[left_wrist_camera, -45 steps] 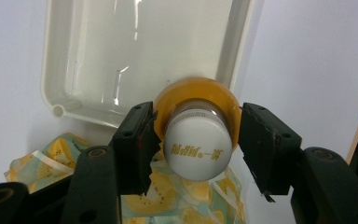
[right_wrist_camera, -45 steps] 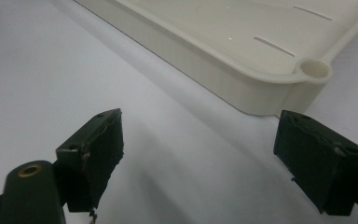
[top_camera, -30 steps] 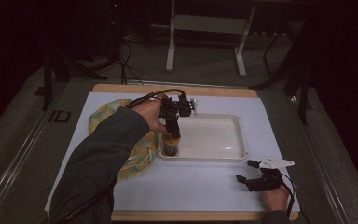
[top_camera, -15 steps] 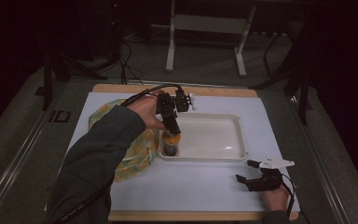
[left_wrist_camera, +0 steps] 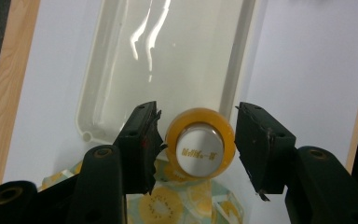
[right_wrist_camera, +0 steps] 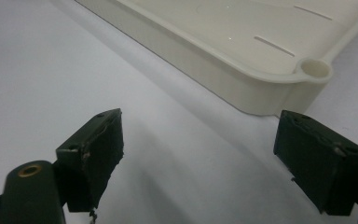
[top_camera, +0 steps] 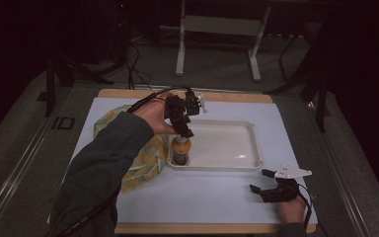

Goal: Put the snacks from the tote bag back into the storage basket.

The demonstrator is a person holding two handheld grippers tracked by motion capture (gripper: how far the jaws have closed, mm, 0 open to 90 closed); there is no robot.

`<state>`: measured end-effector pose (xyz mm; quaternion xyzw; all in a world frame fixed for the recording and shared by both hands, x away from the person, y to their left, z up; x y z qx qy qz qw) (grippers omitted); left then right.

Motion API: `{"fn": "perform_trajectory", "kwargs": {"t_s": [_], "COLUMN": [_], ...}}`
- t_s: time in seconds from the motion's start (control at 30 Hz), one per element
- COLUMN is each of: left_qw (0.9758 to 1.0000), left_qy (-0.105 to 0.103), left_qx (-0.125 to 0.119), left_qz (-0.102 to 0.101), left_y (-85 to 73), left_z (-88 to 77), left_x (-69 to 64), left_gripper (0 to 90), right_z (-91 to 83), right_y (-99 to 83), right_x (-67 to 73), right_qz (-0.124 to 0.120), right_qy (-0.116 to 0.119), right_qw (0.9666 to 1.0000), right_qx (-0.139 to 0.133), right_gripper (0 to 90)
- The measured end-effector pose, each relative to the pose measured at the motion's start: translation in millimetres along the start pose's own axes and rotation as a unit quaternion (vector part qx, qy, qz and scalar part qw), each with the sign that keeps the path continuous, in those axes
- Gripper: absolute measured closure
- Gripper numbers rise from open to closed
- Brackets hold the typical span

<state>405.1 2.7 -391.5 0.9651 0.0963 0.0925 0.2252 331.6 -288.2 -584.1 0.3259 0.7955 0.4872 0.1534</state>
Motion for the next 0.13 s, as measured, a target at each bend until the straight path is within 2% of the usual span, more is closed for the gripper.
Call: {"fn": "perform_trajectory", "kwargs": {"t_s": [0.13], "left_qw": [1.0000], "left_qy": [0.009], "left_qx": [-0.004], "left_qz": [-0.001], "left_y": [0.6], "left_z": [-2.0], "left_x": [2.1], "left_gripper": [49.4], "right_z": [0.0], "right_y": [0.0], "right_x": [0.0], "right_qz": [0.002], "right_qy": [0.001], "right_qw": [1.0000], "right_qx": [0.001], "right_gripper": [15.3]}}
Point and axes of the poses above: each handheld gripper's, and its own axes: z roughly forward along the jaws, y roughly out of its top, x roughly to its left, the point moved 8 cm from there along z, roughly forward along the jaws, and after that the axes turned 8 degrees about -x, right-handed, at the moved point
